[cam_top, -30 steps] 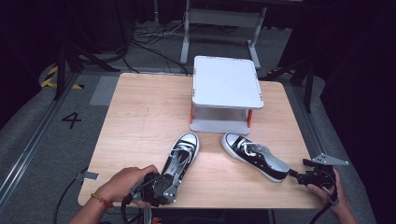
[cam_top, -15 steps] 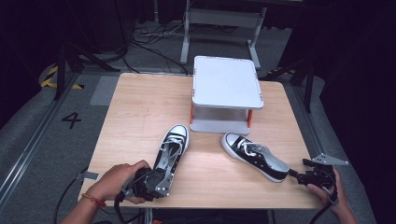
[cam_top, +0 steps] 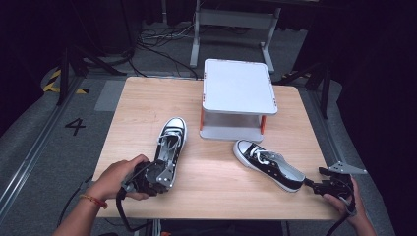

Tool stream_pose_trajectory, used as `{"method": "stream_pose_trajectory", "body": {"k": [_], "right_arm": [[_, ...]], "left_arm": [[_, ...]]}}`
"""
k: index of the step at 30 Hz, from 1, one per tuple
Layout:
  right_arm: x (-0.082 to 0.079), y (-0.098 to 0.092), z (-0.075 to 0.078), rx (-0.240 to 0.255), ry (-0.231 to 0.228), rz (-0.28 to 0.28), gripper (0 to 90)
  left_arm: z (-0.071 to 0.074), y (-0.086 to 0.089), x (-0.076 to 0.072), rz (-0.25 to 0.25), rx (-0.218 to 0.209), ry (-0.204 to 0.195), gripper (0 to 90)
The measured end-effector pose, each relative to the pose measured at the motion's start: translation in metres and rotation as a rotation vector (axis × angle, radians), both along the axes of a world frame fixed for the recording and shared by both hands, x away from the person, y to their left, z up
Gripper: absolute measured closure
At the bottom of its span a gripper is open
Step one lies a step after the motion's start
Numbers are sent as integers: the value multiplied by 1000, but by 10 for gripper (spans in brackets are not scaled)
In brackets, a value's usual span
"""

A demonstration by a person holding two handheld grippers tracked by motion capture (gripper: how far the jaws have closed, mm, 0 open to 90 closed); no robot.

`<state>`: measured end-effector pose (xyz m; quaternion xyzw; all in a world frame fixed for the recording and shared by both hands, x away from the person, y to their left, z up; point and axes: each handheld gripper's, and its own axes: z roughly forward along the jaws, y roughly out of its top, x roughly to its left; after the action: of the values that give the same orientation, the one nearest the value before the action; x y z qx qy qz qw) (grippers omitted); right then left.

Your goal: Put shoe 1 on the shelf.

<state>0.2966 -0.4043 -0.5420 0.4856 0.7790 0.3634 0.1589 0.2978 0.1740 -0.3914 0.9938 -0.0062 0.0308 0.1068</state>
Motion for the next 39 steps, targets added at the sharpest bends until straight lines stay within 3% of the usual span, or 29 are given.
{"method": "stream_pose_trajectory", "body": {"k": [7,14,21,29,39], "right_arm": [[-2,-1,0,0,-1,2,165],[-2,-1,0,1,1,1,165],[-2,-1,0,0,-2,4,165],[-2,-1,0,0,-2,5,165],[-2,-1,0,-1,-3,6,165]], "left_arm": [[21,2,25,42,-24,-61,722],[34,-5,39,66,-49,-122,721],[51,-13,54,78,-52,-147,720],[66,-21,79,105,-100,-175,719],[86,-40,103,108,-117,-211,719]]}}
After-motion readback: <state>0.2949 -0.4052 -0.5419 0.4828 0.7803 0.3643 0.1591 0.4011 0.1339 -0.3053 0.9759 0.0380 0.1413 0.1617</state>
